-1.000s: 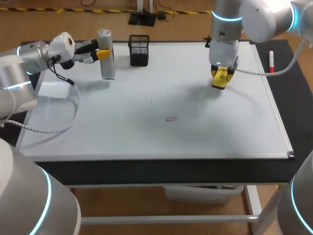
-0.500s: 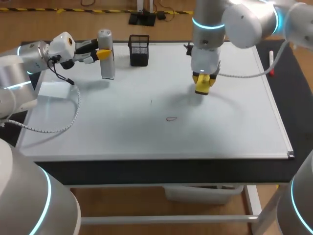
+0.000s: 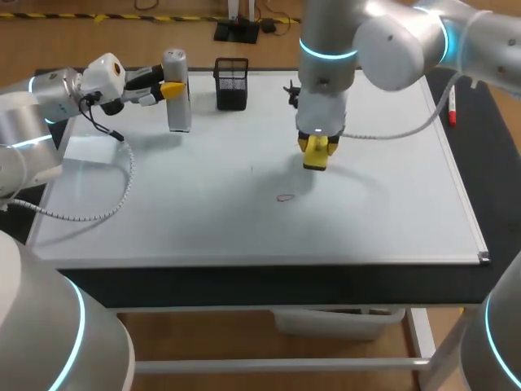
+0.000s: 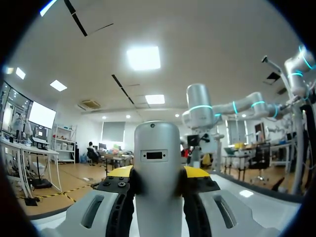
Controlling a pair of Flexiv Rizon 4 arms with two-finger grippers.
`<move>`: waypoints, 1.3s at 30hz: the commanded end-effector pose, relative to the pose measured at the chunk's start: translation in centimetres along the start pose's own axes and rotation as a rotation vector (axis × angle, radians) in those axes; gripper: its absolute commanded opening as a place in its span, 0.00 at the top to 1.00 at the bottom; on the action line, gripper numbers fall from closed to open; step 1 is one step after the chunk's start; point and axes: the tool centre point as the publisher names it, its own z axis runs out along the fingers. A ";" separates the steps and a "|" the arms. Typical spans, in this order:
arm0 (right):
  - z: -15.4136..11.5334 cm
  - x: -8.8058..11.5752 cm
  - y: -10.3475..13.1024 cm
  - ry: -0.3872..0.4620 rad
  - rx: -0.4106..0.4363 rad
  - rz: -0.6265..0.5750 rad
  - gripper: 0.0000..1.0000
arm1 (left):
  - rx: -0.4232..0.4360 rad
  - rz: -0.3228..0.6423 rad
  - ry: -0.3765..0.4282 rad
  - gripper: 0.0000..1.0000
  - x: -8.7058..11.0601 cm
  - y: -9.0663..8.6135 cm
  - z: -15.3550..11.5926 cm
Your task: Pick up the inspection probe, press it on each red-marked spot on the whiteboard one by one, put down the probe, pick up the eraser, and wipe off all the red marks.
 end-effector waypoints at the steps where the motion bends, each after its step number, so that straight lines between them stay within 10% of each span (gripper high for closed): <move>1: 0.4 -1.1 1.4 0.000 -0.002 -0.026 1.00 | 0.002 -0.002 0.006 1.00 -0.2 0.0 0.0; 17: 1.5 -5.5 6.7 -0.030 -0.027 -0.151 1.00 | 0.002 -0.002 0.006 1.00 -0.2 0.0 0.0; 39: 4.4 -7.6 8.4 0.022 -0.049 -0.233 1.00 | 0.002 -0.002 0.006 1.00 -0.2 0.0 0.0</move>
